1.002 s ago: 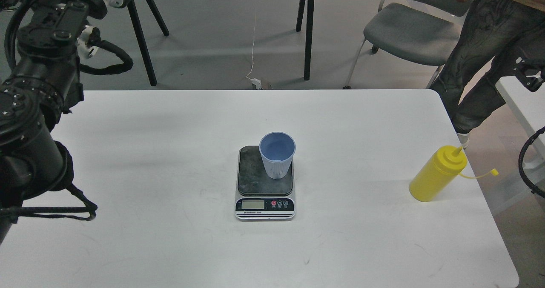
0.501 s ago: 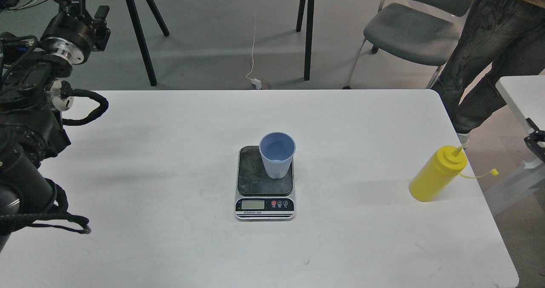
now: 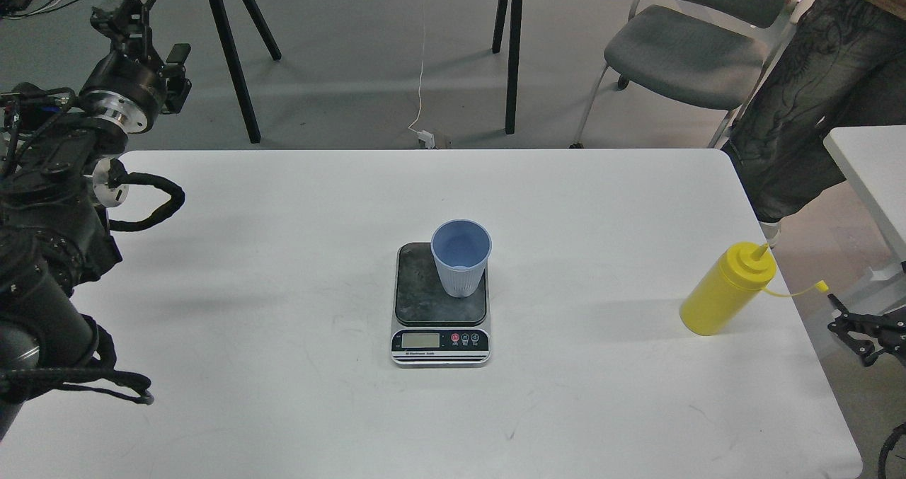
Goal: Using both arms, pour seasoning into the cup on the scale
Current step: 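Move the right gripper to the yellow bottle and close around it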
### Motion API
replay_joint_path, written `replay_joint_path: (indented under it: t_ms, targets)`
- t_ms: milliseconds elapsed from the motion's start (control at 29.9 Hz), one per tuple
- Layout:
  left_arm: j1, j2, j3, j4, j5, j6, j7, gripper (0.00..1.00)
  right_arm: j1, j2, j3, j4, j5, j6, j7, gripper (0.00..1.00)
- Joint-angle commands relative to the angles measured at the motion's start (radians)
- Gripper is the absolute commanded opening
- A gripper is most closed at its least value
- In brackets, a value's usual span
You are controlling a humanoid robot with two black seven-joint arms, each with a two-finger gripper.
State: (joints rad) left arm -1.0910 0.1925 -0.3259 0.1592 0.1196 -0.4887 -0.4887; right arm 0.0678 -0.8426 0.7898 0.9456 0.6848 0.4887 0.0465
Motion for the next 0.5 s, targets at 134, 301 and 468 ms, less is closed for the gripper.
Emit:
replay_joint_path:
  t_ms: [134,301,468]
  targets:
    - [0.002,-0.005,0.001,0.0,0.002,0.0,0.0,0.86,-0.059,0.02,0.0,0.14,-0.002,0.0,0.001,1.0]
    - [0.0,-0.004,0.005,0.0,0.003,0.0,0.0,0.86,-0.088,0.043,0.0,0.199,-0.004,0.0,0.001,1.0]
    - [0.005,-0.004,0.007,0.0,0.005,0.0,0.0,0.86,-0.097,0.069,0.003,0.206,-0.016,0.0,0.001,1.0]
